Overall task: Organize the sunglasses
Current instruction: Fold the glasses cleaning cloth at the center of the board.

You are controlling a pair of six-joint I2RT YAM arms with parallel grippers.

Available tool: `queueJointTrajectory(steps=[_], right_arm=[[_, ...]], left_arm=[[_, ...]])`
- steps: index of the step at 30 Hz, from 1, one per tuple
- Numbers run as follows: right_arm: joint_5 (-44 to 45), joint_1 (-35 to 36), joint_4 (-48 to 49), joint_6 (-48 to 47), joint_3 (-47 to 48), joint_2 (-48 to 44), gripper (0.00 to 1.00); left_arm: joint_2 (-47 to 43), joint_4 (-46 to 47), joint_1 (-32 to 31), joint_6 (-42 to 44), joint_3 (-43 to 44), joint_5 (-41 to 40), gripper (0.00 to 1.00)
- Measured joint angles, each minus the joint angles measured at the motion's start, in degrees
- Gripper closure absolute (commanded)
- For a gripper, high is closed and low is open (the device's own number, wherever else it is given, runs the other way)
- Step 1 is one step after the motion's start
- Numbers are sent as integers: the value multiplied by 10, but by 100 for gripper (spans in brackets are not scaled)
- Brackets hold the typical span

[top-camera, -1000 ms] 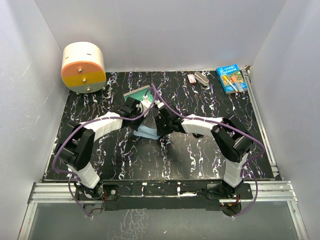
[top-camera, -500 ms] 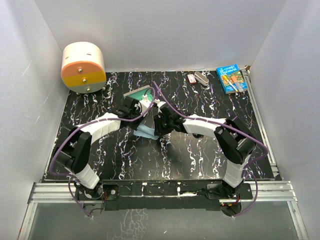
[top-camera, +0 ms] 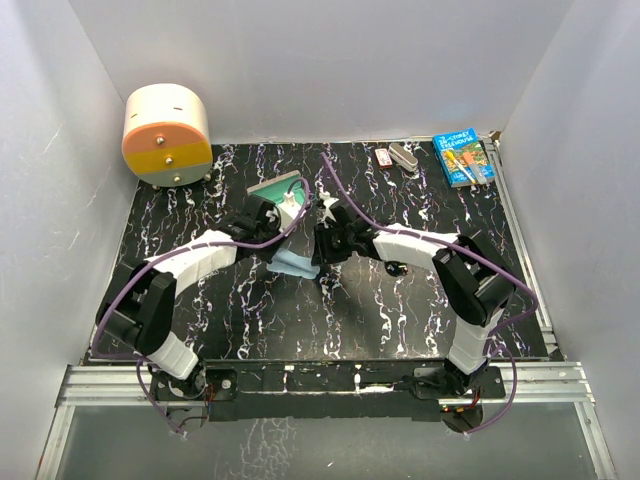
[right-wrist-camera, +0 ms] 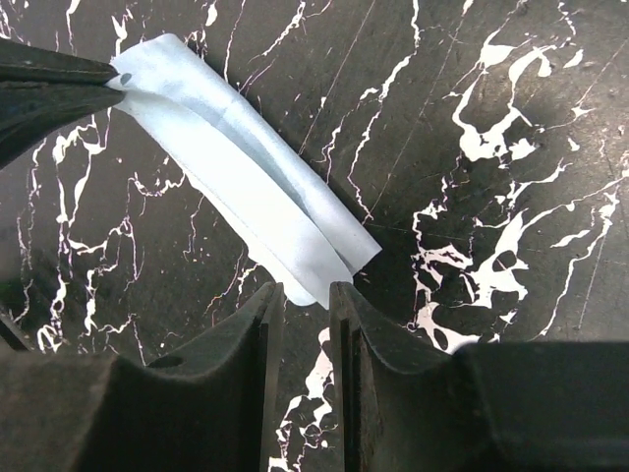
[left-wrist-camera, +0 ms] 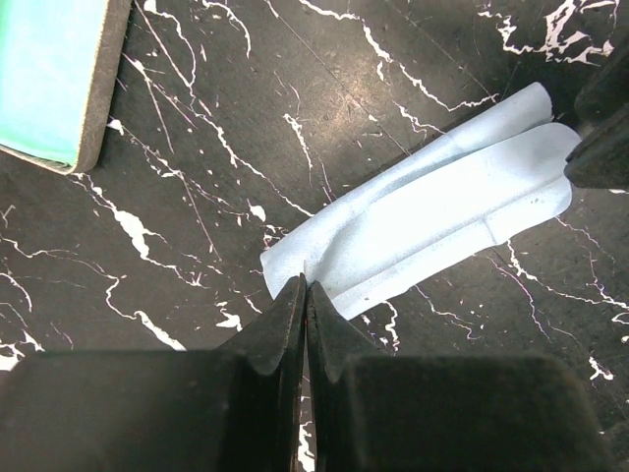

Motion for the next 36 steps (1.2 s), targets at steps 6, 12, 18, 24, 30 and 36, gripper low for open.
queueJointTrajectory(steps=[6, 12, 18, 24, 30, 36], right_arm=[[-28, -20, 1, 10, 5, 9, 72], [-58, -26, 3, 10, 20, 30, 88], [-74, -25, 4, 13, 22, 31, 92], [-73, -25, 4, 13, 22, 31, 92], [-73, -25, 1, 14, 38, 44, 92], [-68, -25, -5, 18, 45, 73, 92]], left_arm=[[-13, 5, 0, 7, -5, 3, 100], [-13, 6, 0, 13, -16, 10, 100], [-13, 10, 0, 15, -16, 13, 100], [-13, 10, 0, 15, -16, 13, 100], [-12, 10, 0, 15, -16, 14, 100], [-13, 10, 0, 15, -16, 15, 100]])
